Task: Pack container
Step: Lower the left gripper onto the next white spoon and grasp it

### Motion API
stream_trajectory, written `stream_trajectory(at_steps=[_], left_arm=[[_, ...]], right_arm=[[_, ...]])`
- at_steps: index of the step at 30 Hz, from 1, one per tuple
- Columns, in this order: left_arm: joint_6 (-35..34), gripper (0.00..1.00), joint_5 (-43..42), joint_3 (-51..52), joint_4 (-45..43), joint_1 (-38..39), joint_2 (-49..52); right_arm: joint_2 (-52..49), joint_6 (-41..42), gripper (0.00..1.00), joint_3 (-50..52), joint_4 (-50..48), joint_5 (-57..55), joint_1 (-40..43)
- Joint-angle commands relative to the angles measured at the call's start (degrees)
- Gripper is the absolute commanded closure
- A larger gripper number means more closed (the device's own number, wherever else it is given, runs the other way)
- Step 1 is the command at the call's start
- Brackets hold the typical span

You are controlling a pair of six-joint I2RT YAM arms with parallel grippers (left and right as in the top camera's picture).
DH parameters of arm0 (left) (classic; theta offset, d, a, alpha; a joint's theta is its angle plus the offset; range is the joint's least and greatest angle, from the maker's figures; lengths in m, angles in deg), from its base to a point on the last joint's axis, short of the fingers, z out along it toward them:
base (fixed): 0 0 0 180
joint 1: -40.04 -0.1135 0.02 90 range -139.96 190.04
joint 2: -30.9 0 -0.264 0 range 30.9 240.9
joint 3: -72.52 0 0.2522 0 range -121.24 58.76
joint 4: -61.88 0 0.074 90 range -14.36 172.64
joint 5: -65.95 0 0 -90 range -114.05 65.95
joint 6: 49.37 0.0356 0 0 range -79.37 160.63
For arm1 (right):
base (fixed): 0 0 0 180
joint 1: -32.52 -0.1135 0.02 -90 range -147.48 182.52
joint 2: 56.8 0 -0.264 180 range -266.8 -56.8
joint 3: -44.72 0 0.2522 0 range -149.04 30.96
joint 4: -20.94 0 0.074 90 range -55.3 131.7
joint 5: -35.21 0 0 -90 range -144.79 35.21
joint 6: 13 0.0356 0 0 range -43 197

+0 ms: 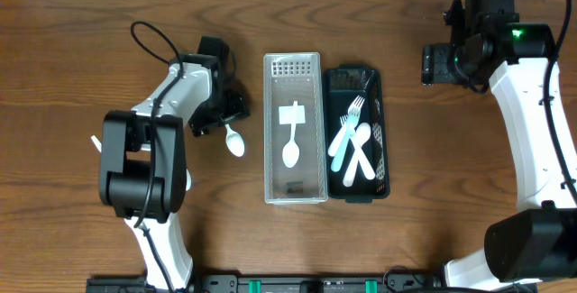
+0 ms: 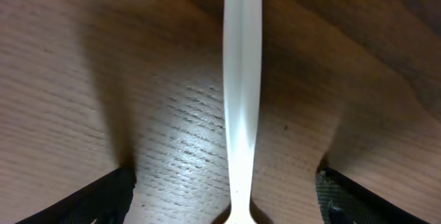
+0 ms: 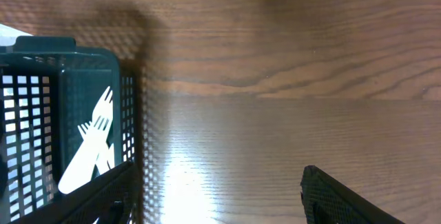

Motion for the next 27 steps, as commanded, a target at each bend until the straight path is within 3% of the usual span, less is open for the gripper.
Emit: stream_trajectory(at_steps=[1, 7, 9, 17, 20, 24, 27], left_arm=[[1.4, 0.13, -1.7, 0.3, -0.3, 0.0, 1.3], [1.4, 0.14, -1.7, 0.3, 0.2, 0.0, 1.9], [1.4, 0.21, -1.8, 0.3, 0.4, 0.0, 1.9], [1.4, 0.58, -1.7, 0.3, 2.4, 0.0, 1.9], [1.4, 0.77, -1.8, 0.3, 2.7, 0.0, 1.9], [1.4, 0.81, -1.7, 0.3, 2.8, 0.0, 1.9], [1.4, 0.94, -1.7, 0.3, 2.8, 0.0, 1.9]], right_arm=[[-0.5, -0.7, 0.21, 0.2, 0.1, 0.2, 0.1], [-0.5, -0.7, 0.22, 0.2, 0.0, 0.2, 0.1], [-0.5, -0.7, 0.22, 0.2, 0.0, 0.3, 0.0], [-0.5, -0.7, 0.21, 0.2, 0.0, 0.2, 0.1], [-0.5, -0.7, 0.2, 0.2, 0.0, 0.2, 0.1], [-0.5, -0.7, 0.2, 0.2, 0.0, 0.2, 0.1], [-0.5, -0.7, 0.2, 0.2, 0.0, 0.2, 0.1]])
